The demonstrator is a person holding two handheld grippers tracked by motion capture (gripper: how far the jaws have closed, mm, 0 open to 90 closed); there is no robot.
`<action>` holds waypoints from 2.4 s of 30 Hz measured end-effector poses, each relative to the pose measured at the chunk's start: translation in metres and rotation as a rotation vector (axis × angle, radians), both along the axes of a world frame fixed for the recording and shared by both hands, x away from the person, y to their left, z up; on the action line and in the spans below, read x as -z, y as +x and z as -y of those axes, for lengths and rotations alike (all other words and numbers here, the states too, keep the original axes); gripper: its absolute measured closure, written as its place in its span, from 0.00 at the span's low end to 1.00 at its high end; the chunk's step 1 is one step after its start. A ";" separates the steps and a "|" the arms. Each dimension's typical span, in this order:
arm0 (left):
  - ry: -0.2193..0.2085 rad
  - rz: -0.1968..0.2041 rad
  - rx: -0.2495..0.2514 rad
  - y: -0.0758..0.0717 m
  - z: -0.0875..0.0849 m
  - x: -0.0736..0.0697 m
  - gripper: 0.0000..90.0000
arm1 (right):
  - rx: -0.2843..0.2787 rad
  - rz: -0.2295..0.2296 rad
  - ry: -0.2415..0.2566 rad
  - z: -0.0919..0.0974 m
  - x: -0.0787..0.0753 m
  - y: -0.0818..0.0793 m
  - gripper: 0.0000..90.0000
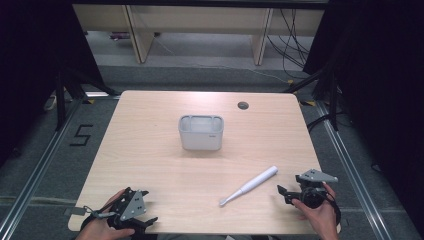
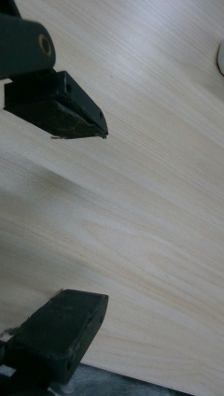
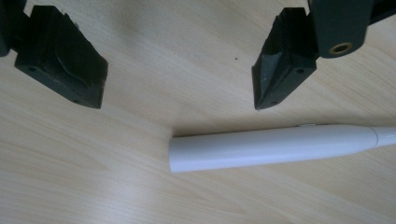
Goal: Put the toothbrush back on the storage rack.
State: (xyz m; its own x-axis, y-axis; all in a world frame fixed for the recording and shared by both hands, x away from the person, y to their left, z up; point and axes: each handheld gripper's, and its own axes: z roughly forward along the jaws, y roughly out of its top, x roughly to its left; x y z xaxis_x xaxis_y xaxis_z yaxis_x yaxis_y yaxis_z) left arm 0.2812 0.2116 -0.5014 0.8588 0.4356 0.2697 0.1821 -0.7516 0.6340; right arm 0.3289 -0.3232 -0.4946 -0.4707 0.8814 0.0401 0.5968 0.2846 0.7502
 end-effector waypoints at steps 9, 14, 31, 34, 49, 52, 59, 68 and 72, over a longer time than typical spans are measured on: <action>0.002 -0.023 0.014 0.000 -0.001 -0.001 0.17 | -0.017 0.020 -0.011 -0.004 -0.003 0.001 0.24; 0.001 0.002 -0.002 0.000 0.000 0.000 0.17 | 0.012 0.013 0.011 -0.008 -0.005 -0.001 0.24; -0.001 -0.014 0.013 0.001 -0.001 0.000 0.17 | -0.035 0.077 -0.033 -0.019 -0.014 0.011 0.35; -0.023 -0.015 -0.001 0.001 0.000 0.002 0.17 | -0.040 0.081 -0.035 -0.022 -0.015 0.014 0.38; 0.001 0.005 -0.010 0.001 0.000 0.000 0.17 | -0.075 0.088 -0.057 -0.041 -0.018 0.039 0.67; -0.001 -0.012 0.006 0.001 -0.001 0.000 0.17 | -0.084 0.096 -0.062 -0.043 -0.018 0.043 0.73; -0.004 -0.004 -0.002 0.000 0.000 0.000 0.17 | -0.129 0.096 -0.093 -0.050 -0.017 0.054 0.85; -0.001 -0.002 -0.001 0.000 0.000 0.000 0.17 | -0.143 0.061 -0.122 -0.054 -0.009 0.065 0.96; 0.005 0.009 -0.007 0.001 0.000 0.000 0.17 | -0.157 0.050 -0.121 -0.053 -0.007 0.068 0.98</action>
